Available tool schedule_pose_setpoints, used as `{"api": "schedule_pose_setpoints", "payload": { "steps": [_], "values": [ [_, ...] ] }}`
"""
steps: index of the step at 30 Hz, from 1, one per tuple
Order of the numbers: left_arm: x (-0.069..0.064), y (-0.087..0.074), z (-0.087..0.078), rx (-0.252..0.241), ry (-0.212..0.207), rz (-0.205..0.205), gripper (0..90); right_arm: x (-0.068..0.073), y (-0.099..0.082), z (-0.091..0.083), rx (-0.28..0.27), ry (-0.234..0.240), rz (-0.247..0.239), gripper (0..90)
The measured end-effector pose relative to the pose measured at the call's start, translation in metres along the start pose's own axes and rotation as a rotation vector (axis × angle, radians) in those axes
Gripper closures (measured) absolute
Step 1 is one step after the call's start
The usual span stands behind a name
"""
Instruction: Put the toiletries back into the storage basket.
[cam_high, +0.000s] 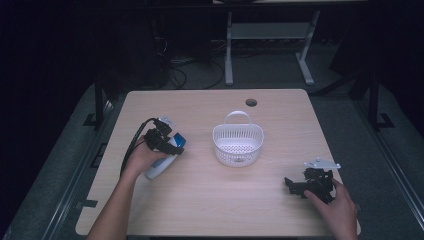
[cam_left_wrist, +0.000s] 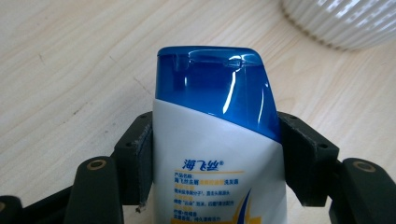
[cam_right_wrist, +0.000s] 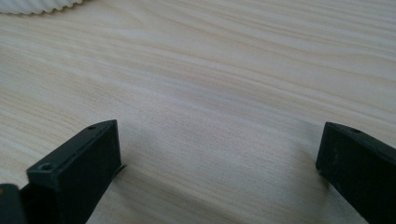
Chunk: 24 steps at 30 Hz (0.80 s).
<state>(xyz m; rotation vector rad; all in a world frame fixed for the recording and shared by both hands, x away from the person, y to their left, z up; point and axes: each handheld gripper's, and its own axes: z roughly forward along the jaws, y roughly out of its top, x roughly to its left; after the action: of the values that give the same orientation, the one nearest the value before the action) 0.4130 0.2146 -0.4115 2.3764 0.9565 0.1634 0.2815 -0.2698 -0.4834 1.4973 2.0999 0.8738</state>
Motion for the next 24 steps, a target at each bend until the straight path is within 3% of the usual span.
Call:
{"api": "schedule_pose_setpoints", "payload": {
  "steps": [3,9,14,20,24],
  "values": [
    [0.003,-0.004,-0.01,-0.065,-0.027,-0.016,35.4,0.0,0.0,0.0,0.0,0.0,0.0,0.0],
    [0.006,-0.009,-0.022,-0.137,-0.047,-0.037,35.5,0.0,0.0,0.0,0.0,0.0,0.0,0.0],
    [0.007,-0.012,-0.031,-0.177,-0.059,-0.032,35.6,0.0,0.0,0.0,0.0,0.0,0.0,0.0],
    [0.012,-0.02,-0.046,-0.287,-0.108,-0.033,35.7,0.0,0.0,0.0,0.0,0.0,0.0,0.0],
    [0.015,-0.022,-0.05,-0.325,-0.121,-0.015,35.8,0.0,0.0,0.0,0.0,0.0,0.0,0.0]
  ]
}}
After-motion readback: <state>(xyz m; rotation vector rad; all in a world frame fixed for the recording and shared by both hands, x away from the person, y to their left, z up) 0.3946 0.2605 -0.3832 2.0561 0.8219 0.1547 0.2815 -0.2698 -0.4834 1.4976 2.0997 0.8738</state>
